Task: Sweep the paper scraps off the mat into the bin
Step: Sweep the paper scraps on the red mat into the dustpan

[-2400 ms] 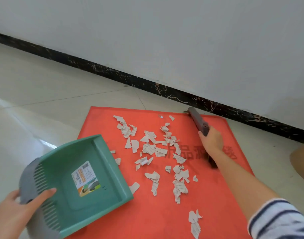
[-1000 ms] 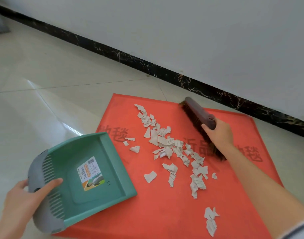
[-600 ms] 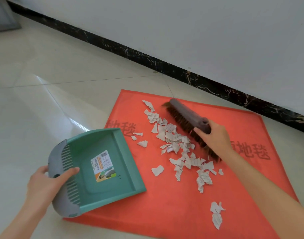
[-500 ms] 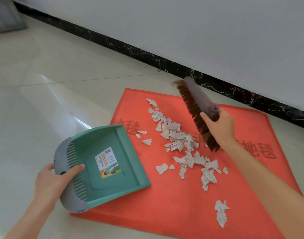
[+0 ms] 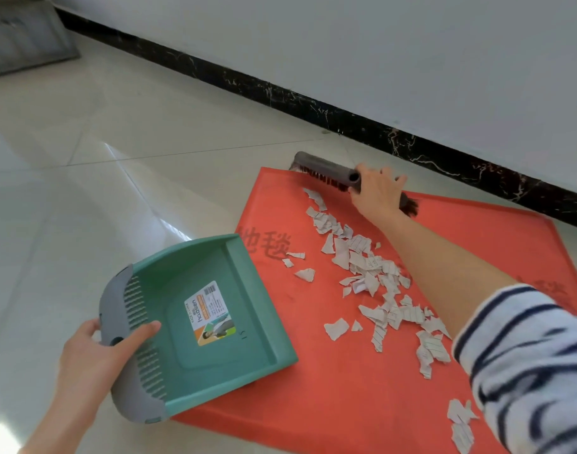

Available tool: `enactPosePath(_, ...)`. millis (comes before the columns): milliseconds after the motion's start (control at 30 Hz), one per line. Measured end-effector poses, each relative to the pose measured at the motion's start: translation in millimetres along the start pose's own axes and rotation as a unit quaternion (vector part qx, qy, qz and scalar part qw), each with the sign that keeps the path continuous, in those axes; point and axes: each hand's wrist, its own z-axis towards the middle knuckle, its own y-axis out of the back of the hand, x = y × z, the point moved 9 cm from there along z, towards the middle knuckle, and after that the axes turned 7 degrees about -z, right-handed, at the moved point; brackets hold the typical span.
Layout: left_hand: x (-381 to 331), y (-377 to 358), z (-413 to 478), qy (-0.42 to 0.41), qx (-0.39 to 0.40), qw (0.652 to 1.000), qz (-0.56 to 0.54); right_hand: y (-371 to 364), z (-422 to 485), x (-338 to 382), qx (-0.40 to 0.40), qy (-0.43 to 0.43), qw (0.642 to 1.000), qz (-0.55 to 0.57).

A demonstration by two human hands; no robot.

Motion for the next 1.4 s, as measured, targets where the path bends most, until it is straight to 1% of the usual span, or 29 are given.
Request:
enactPosePath(100, -1, 13, 3, -0.008, -0.018, 1.000, 0.017, -14, 8, 3, 0.043, -0.019, 0.996, 0.080)
enactPosePath(200, -4, 22, 6, -0.020, -0.024, 0.999, 0.032, -27, 10, 6, 0.139, 0.001, 0.969, 0.203)
enactPosePath(233, -3, 24, 8, -0.022, -0.023, 0.999, 0.036, -26, 10, 6, 0.162, 0.018, 0.961, 0.224)
enactPosePath(300, 2, 28, 13, -0.021, -0.020, 0.999, 0.045, -22, 10, 0, 0.204, 0.053, 0.952, 0.223)
enactPosePath(433, 9, 28, 19, -0.021, -0.017, 0.998, 0.053, -20, -8, -18, 0.303, 0.116, 0.932, 0.162)
enactPosePath(500, 11, 24, 19, -0.012, -0.011, 0.999, 0.051, -21, -23, -28, 0.339, 0.137, 0.921, 0.136)
enactPosePath(567, 10, 17, 18, -0.015, -0.002, 0.999, 0.042, -18, -37, -36, 0.357, 0.157, 0.911, 0.132)
enactPosePath(633, 9, 10, 15, -0.021, 0.007, 0.999, 0.035, -4, -43, -44, 0.352, 0.164, 0.913, 0.128)
enactPosePath(700, 11, 4, 13, -0.024, 0.011, 0.999, 0.038, 15, -39, -50, 0.325, 0.158, 0.923, 0.133)
enactPosePath(833, 18, -6, 9, -0.019, 0.019, 0.999, 0.045, 45, -28, -32, 0.246, 0.152, 0.933, 0.216)
enactPosePath(933, 20, -7, 7, -0.009, 0.021, 0.998, 0.053, 33, -35, 2, 0.196, 0.129, 0.931, 0.279)
enactPosePath(1033, 14, 2, 6, -0.014, 0.007, 0.998, 0.067, 5, -62, 37, 0.171, 0.164, 0.928, 0.287)
enactPosePath(1100, 12, 12, 6, -0.014, -0.001, 0.998, 0.067, -7, -76, 48, 0.183, 0.182, 0.923, 0.284)
enactPosePath(1167, 13, 21, 7, -0.014, -0.005, 0.998, 0.064, -13, -82, 53, 0.207, 0.220, 0.914, 0.272)
enactPosePath(1233, 14, 26, 6, -0.007, -0.006, 0.998, 0.063, -16, -84, 46, 0.231, 0.243, 0.908, 0.251)
enactPosePath(1400, 15, 31, -3, 0.013, -0.007, 0.998, 0.059, -16, -90, 2, 0.270, 0.242, 0.909, 0.205)
